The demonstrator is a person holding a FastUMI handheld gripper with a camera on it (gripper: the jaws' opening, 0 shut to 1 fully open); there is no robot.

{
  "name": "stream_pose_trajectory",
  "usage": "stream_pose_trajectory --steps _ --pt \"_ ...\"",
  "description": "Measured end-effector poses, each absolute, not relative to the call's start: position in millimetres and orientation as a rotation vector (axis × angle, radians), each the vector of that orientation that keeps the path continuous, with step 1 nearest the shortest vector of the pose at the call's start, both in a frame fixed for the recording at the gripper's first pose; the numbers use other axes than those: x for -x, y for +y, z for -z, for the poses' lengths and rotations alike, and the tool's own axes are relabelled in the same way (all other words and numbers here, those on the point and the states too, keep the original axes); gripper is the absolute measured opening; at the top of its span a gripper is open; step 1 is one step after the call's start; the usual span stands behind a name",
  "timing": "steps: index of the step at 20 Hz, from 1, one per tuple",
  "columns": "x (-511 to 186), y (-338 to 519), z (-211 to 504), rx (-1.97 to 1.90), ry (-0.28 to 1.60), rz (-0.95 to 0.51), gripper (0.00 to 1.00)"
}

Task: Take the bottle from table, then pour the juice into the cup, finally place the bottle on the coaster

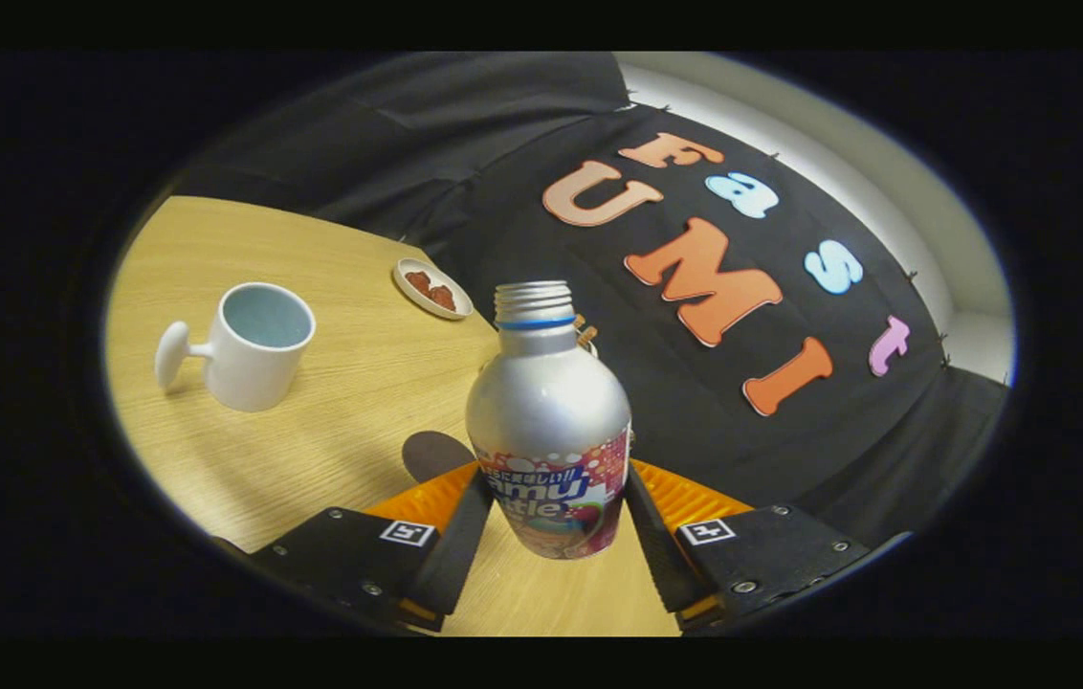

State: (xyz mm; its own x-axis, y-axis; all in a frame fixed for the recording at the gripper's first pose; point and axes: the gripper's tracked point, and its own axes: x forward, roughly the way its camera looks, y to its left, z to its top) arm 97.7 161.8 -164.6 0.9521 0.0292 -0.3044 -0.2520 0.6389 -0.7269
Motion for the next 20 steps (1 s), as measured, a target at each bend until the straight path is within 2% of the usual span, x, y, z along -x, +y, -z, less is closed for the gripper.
stream_pose_trajectory --steps 20 --pt "-101.6 205.3 164.7 1.273 0.153 -0.193 0.78"
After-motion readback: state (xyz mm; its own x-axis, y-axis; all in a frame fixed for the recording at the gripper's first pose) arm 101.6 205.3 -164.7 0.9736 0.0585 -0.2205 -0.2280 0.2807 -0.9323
